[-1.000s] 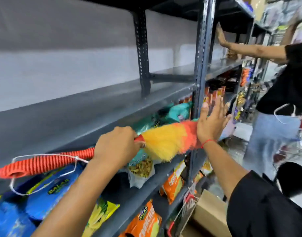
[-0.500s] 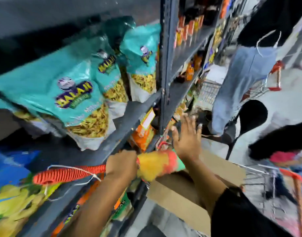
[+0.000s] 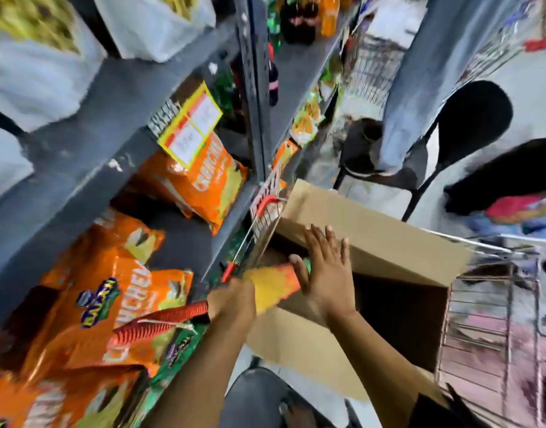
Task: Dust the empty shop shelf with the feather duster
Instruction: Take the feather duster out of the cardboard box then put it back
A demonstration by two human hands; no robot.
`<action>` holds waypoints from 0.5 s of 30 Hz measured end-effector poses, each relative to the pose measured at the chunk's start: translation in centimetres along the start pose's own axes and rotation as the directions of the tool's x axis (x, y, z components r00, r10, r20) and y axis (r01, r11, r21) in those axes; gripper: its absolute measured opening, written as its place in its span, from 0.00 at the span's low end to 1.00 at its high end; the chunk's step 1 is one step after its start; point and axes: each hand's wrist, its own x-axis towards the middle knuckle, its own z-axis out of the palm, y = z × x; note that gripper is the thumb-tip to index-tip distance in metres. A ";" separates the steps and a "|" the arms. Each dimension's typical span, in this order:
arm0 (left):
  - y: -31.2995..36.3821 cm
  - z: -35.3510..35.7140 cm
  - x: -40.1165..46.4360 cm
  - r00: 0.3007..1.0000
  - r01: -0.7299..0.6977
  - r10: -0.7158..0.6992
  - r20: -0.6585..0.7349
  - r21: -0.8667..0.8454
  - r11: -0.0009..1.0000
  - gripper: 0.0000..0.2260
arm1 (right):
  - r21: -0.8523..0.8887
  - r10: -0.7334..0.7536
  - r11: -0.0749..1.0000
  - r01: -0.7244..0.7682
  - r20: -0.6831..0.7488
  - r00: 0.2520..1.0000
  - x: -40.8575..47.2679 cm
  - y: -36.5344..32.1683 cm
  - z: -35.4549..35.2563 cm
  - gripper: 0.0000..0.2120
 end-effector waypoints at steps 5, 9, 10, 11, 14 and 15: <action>1.6 -1.2 0.6 0.999 -0.016 0.015 0.040 0.025 1.000 0.18 | -0.031 -0.012 0.999 0.014 0.067 0.998 -0.2 1.7 3.5 0.26; 1.5 -0.8 1.6 0.995 -0.075 0.063 0.072 0.179 0.981 0.17 | -0.073 -0.005 0.997 0.014 0.127 0.992 -0.4 2.0 5.2 0.26; 1.6 -1.2 1.3 0.995 -0.088 0.079 0.055 0.186 0.979 0.16 | -0.075 -0.003 0.997 0.014 0.139 0.990 -0.4 1.9 5.4 0.26; 1.7 -1.3 1.3 0.995 -0.096 0.089 0.043 0.200 0.975 0.16 | -0.074 -0.006 0.997 0.017 0.147 0.989 -0.3 1.7 5.6 0.26; 1.7 -1.4 1.2 0.992 -0.124 0.121 0.029 0.264 0.957 0.15 | -0.073 -0.028 0.997 0.040 0.162 0.986 -0.2 1.3 5.6 0.27; 1.5 -1.4 1.1 0.991 -0.132 0.135 0.010 0.278 0.951 0.15 | -0.079 -0.039 0.996 0.052 0.161 0.986 -0.2 1.2 5.6 0.27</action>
